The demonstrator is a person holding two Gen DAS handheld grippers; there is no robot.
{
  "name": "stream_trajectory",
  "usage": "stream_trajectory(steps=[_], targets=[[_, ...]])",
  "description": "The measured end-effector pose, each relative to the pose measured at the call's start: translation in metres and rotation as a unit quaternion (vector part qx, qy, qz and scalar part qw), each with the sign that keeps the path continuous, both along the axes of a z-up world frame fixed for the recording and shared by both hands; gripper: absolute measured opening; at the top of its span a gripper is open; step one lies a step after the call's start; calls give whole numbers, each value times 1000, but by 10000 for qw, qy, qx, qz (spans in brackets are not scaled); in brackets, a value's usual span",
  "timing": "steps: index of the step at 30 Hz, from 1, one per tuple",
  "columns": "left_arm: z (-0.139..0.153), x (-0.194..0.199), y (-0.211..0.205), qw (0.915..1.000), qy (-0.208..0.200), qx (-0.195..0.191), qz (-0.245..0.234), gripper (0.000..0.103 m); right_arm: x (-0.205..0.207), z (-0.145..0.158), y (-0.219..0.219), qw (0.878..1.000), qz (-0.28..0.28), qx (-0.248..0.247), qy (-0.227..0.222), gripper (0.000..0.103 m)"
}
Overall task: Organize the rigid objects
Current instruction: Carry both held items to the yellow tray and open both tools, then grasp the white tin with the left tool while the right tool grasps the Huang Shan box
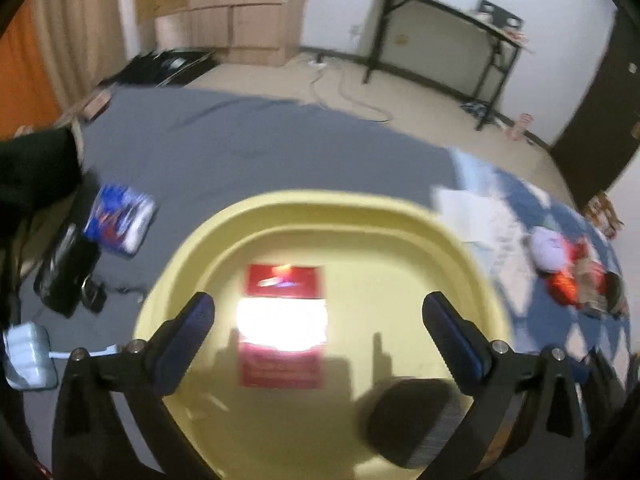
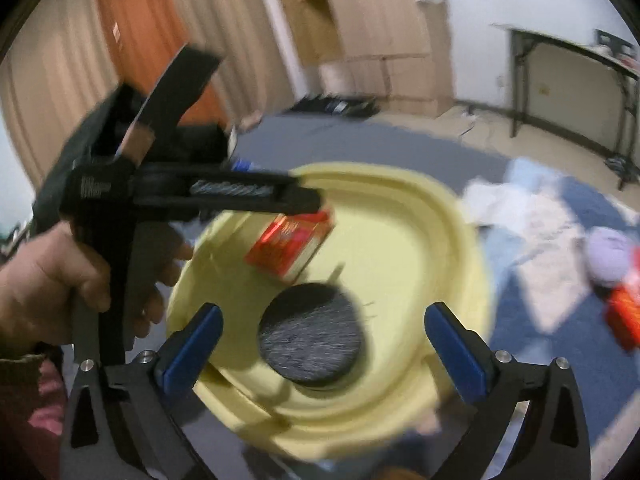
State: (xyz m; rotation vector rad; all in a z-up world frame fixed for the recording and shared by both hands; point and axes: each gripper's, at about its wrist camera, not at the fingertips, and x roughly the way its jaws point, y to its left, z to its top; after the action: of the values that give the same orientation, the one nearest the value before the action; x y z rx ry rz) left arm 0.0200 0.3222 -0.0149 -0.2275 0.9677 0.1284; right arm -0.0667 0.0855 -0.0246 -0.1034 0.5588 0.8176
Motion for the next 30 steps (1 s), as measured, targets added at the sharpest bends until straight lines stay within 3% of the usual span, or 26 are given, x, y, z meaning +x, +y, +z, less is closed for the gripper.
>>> stream_trajectory(steps=[4, 8, 13, 16, 22, 24, 28, 30], targets=[[25, 2, -60, 9993, 79, -179, -322, 103, 3, 29, -84, 9961, -839, 211, -167, 103], [31, 3, -124, 9978, 168, -138, -620, 103, 9, 44, -181, 9820, -1855, 209, -275, 103], [-7, 5, -181, 9938, 596, 454, -825, 103, 14, 39, -309, 9509, -3087, 197, -46, 103], [-27, 3, -192, 9898, 914, 546, -943, 103, 16, 30, -364, 9327, -3603, 153, 20, 103], [-41, -2, -213, 9873, 1036, 643, -1017, 101, 29, 2, -422, 9126, -4066, 134, 403, 103], [-46, -3, -225, 9860, 1113, 634, -1066, 92, 38, -7, -425, 9150, -4005, 149, 469, 103], [-55, -2, -241, 9775, 1121, 1214, -1308, 91, 53, -17, -425, 9251, -3780, 72, 360, 103], [-65, 0, -232, 9790, 1261, 1102, -1161, 88, 64, -22, -429, 9254, -3771, 140, 360, 103]])
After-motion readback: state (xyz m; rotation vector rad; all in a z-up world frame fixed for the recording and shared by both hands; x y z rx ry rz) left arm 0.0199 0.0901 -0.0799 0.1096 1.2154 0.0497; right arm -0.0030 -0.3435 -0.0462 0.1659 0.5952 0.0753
